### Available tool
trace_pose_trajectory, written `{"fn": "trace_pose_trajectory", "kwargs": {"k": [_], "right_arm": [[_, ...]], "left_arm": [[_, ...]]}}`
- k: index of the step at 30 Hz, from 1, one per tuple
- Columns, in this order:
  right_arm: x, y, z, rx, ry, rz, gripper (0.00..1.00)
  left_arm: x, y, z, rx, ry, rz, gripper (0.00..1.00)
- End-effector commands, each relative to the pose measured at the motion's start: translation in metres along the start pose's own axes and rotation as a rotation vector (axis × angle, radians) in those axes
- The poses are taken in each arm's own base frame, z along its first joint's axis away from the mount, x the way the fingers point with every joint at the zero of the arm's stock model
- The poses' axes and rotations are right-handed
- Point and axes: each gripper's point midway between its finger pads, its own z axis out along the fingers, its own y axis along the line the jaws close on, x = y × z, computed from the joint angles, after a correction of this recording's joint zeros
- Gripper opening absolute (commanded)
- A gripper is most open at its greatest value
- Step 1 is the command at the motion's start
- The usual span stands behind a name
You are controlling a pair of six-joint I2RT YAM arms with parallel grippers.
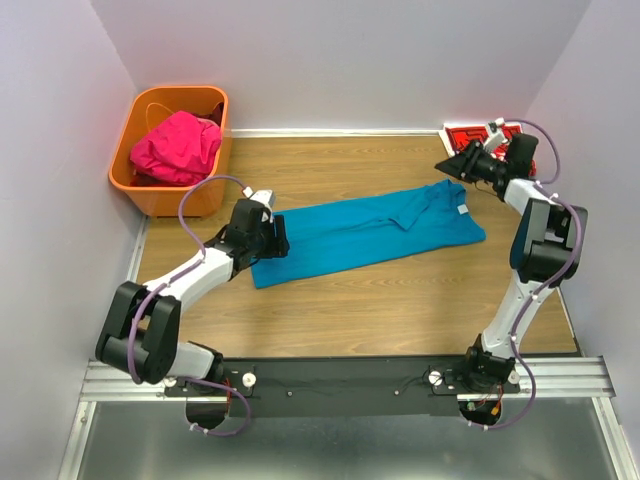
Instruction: Fold and stack the t-shirts
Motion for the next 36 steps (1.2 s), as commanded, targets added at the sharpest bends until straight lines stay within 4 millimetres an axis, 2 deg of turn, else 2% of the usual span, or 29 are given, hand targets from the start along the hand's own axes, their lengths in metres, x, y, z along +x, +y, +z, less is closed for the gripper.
{"fn": "trace_pose_trajectory", "kwargs": {"k": [1,3,4,5,6,7,9,12,13,16,19,21,23,24,25,26,27,29,30,31,32,34,35,36], "right_arm": [[0.023,0.038,0.037,-0.096,0.069,0.048,0.48],[0.035,0.036,0.051,-0.100,0.072,0.054,0.48],[0.049,0.032,0.055,-0.087,0.075,0.120,0.48],[0.052,0.028,0.057,-0.085,0.056,0.150,0.48],[0.043,0.027,0.060,-0.101,-0.001,0.127,0.48],[0.050,0.013,0.063,-0.078,-0.011,0.167,0.47],[0.056,-0.002,0.068,-0.070,-0.021,0.213,0.47],[0.057,-0.015,0.073,-0.059,-0.028,0.220,0.47],[0.060,-0.027,0.073,-0.037,-0.035,0.247,0.47],[0.061,-0.045,0.070,-0.023,-0.050,0.290,0.47],[0.060,-0.052,0.065,-0.011,-0.063,0.300,0.49],[0.049,-0.043,0.059,-0.032,-0.073,0.283,0.52],[0.041,-0.025,0.052,-0.077,-0.066,0.251,0.58],[0.024,-0.006,0.044,-0.099,-0.087,0.211,0.59],[0.019,0.002,0.040,-0.106,-0.096,0.191,0.60],[0.017,0.008,0.035,-0.094,-0.102,0.183,0.62],[0.007,0.023,0.027,-0.094,-0.120,0.156,0.62],[0.002,0.023,0.019,-0.021,-0.143,0.142,0.63],[0.019,0.017,0.014,0.026,-0.116,0.183,0.63],[0.012,0.022,0.005,0.066,-0.148,0.161,0.62],[0.033,0.014,0.000,0.116,-0.114,0.207,0.61],[0.040,0.016,-0.014,0.174,-0.124,0.207,0.56],[0.045,0.016,-0.018,0.194,-0.129,0.213,0.54],[0.056,0.012,-0.023,0.234,-0.114,0.245,0.52]], "left_arm": [[-0.010,-0.002,0.010,-0.009,-0.005,0.010,0.66],[-0.012,-0.003,0.011,-0.011,0.001,0.011,0.66],[-0.013,-0.003,0.013,-0.017,0.003,0.012,0.66],[-0.014,-0.002,0.013,-0.022,0.005,0.010,0.66],[-0.012,0.000,0.012,-0.030,0.013,0.011,0.66],[-0.011,0.001,0.012,-0.038,0.017,0.012,0.66],[-0.010,0.003,0.011,-0.049,0.020,0.011,0.66],[-0.010,0.005,0.009,-0.056,0.022,0.011,0.66],[-0.009,0.004,0.009,-0.054,0.024,0.012,0.66],[-0.009,0.005,0.011,-0.057,0.030,0.013,0.66],[-0.009,0.005,0.014,-0.060,0.039,0.017,0.66],[-0.012,0.004,0.015,-0.057,0.036,0.022,0.66],[-0.016,0.003,0.018,-0.058,0.037,0.033,0.66],[-0.018,0.002,0.018,-0.058,0.037,0.036,0.66],[-0.017,0.004,0.022,-0.063,0.046,0.038,0.66],[-0.025,0.000,0.023,-0.057,0.036,0.044,0.66],[-0.028,0.000,0.025,-0.057,0.037,0.048,0.66],[-0.027,0.000,0.035,-0.059,0.064,0.054,0.66],[-0.038,-0.004,0.038,-0.053,0.055,0.066,0.66],[-0.034,-0.002,0.048,-0.060,0.085,0.070,0.66],[-0.044,-0.006,0.051,-0.055,0.079,0.074,0.66],[-0.051,-0.008,0.066,-0.056,0.096,0.087,0.65],[-0.040,-0.004,0.071,-0.065,0.132,0.091,0.65],[-0.047,-0.007,0.075,-0.065,0.134,0.096,0.64]]}}
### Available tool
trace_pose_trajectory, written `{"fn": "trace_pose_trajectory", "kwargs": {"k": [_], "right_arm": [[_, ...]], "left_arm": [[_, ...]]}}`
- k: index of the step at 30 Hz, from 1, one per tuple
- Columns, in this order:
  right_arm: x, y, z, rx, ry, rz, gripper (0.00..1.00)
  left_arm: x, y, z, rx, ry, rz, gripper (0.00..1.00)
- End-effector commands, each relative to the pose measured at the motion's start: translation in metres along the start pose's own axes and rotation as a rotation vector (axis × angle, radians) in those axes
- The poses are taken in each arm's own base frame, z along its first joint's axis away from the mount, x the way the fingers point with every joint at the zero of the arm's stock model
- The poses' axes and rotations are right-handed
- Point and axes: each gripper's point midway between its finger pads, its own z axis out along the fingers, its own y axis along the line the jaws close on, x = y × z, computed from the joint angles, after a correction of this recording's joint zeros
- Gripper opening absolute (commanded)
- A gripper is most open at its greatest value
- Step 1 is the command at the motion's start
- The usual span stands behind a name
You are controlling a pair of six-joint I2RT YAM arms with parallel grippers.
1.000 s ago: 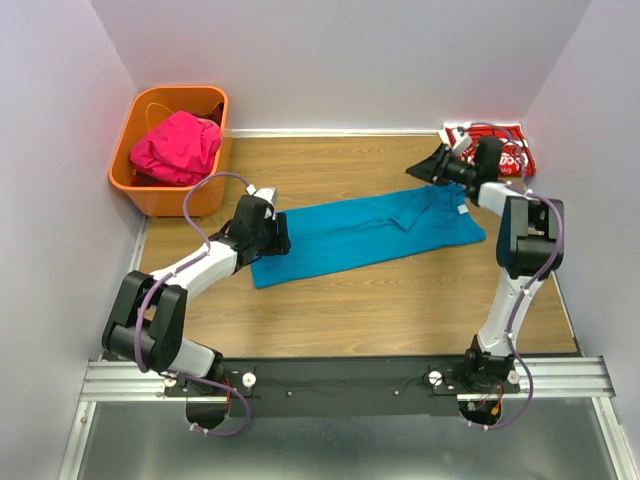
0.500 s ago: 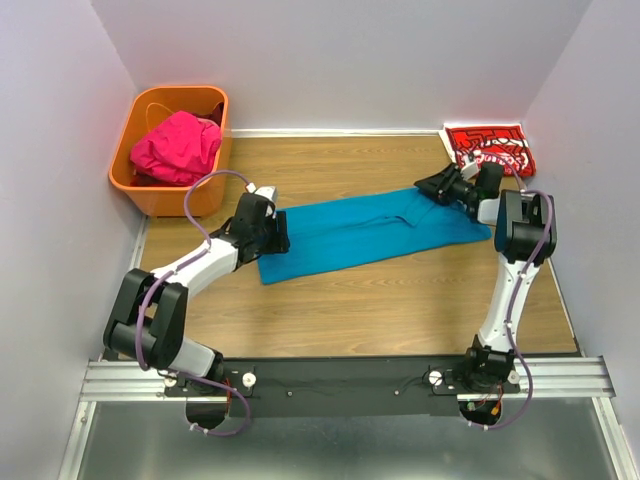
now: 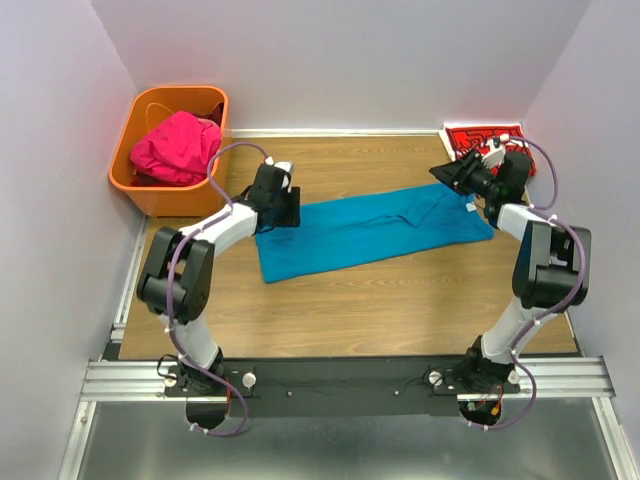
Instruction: Fold and stack the t-shirts
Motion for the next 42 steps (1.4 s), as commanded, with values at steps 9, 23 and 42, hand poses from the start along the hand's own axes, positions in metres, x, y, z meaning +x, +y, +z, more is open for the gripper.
{"fn": "trace_pose_trajectory", "kwargs": {"k": [9,23,42], "right_arm": [[0.114,-0.080,-0.043,0.364,0.137,0.243,0.46],[0.164,-0.084,0.075,0.244,0.408,0.190,0.50],[0.064,-0.067,0.173,0.123,0.314,-0.001,0.65]], "left_arm": [[0.063,0.019,0.037,-0.073,0.295,0.070,0.47],[0.178,-0.019,-0.073,0.140,0.470,-0.091,0.44],[0.179,-0.127,-0.065,0.401,0.507,-0.160,0.49]]}}
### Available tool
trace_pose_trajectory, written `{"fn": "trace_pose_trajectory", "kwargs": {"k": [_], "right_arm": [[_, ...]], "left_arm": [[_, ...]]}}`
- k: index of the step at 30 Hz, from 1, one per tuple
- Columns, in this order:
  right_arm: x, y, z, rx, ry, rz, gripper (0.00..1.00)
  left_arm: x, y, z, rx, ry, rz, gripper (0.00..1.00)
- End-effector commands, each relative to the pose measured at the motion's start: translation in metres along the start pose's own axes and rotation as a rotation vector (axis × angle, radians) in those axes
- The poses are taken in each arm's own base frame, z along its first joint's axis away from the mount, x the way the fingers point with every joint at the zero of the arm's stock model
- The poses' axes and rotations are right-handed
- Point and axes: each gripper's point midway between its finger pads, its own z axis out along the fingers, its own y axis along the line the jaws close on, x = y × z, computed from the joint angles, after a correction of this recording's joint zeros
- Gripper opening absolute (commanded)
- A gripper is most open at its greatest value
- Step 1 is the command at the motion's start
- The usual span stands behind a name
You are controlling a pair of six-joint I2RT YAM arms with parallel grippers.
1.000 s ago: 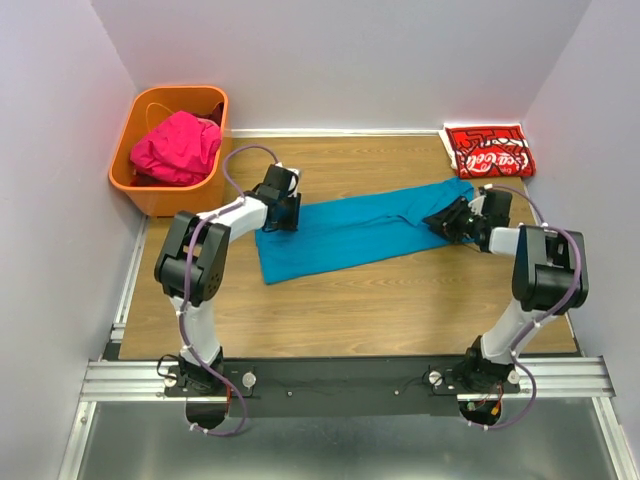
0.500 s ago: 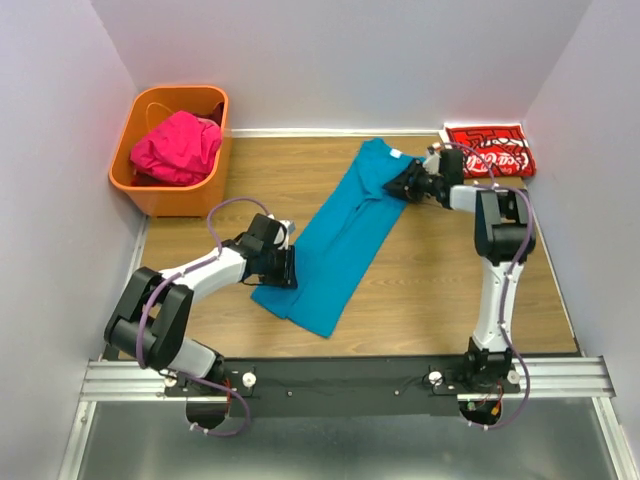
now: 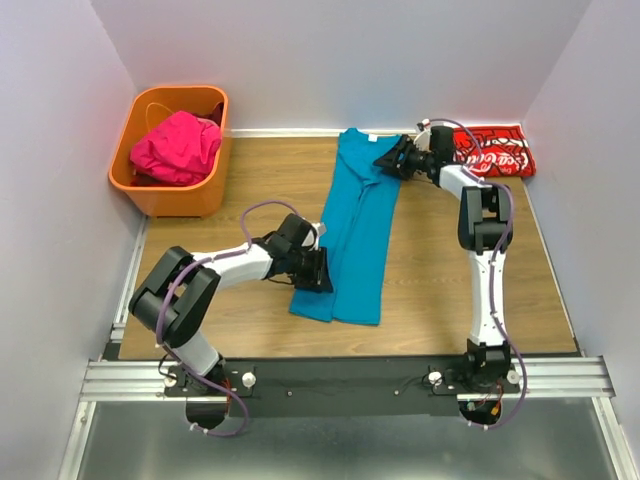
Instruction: Fold and stack the t-shirts
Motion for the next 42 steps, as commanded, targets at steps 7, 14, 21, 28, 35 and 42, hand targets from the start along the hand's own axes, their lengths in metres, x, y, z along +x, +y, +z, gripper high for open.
{"fn": "trace_pose_trajectory", "kwargs": {"k": [7,14,21,28,35,42], "right_arm": [[0.000,0.031,-0.084,0.222,-0.081,-0.077,0.72],[0.105,0.080,-0.137,0.356,0.042,-0.091,0.69],[0.272,0.119,-0.170,0.410,0.228,-0.046,0.51],[0.362,0.108,-0.201,0.479,0.332,0.032,0.45],[0.396,0.074,-0.219,0.578,0.409,0.040,0.37],[0.390,0.056,-0.247,0.722,0.381,0.018,0.34]], "left_arm": [[-0.001,-0.059,-0.017,0.064,-0.037,-0.019,0.59],[-0.039,-0.048,-0.058,-0.093,-0.246,0.032,0.61],[-0.018,-0.009,-0.080,-0.191,-0.305,0.047,0.61],[0.005,0.012,-0.081,-0.200,-0.306,0.043,0.59],[0.016,0.021,-0.075,-0.202,-0.286,0.073,0.59],[0.023,0.016,-0.072,-0.162,-0.249,0.090,0.59]]}}
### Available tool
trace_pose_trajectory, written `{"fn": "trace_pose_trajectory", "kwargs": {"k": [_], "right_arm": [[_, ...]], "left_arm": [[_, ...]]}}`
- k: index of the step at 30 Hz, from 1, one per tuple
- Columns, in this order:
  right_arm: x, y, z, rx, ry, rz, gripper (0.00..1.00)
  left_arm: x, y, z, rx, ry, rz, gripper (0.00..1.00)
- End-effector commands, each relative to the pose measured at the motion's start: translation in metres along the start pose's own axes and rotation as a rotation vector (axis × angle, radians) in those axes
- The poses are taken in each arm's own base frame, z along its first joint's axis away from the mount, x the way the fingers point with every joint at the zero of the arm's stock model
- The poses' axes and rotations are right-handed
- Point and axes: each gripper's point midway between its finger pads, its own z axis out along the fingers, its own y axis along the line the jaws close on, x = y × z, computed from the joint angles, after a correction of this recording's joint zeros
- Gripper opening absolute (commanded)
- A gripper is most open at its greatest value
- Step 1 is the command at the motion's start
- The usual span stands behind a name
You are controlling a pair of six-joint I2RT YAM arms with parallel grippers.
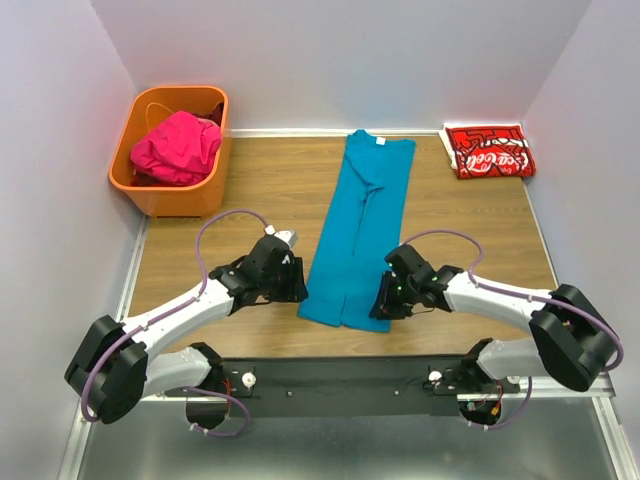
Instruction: Fold and stack the t-shirts
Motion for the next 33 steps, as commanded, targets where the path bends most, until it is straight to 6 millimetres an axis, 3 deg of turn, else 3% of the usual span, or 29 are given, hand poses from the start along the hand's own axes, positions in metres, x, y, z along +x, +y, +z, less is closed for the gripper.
{"fn": "trace_pose_trajectory", "kwargs": {"k": [1,4,5,9,11,16,23,33], "right_arm": [[0.004,-0.034,-0.011,0.157,-0.026,0.016,0.34],[0.001,-0.035,-0.027,0.192,-0.040,0.017,0.34],[-0.003,-0.028,-0.034,0.181,-0.047,0.016,0.36],[-0.008,-0.030,-0.057,0.232,-0.085,0.058,0.45],[-0.005,-0.030,-0.059,0.236,-0.074,0.088,0.47],[0.008,-0.044,-0.045,0.286,-0.010,0.100,0.47],[0.005,-0.042,-0.026,0.262,-0.009,0.082,0.44],[0.024,-0.062,-0.006,0.297,0.057,0.089,0.30]], "left_arm": [[-0.001,-0.008,-0.002,0.047,-0.002,0.025,0.59],[0.004,-0.011,-0.001,0.067,0.028,0.033,0.59],[0.006,-0.012,0.000,0.074,0.041,0.035,0.59],[0.017,-0.012,0.004,0.078,0.094,0.037,0.59],[0.025,-0.010,0.007,0.067,0.124,0.036,0.59],[0.033,-0.008,0.017,0.044,0.171,0.039,0.59],[0.038,-0.007,0.027,0.006,0.202,0.056,0.59],[0.041,-0.002,0.027,-0.041,0.215,0.052,0.59]]}}
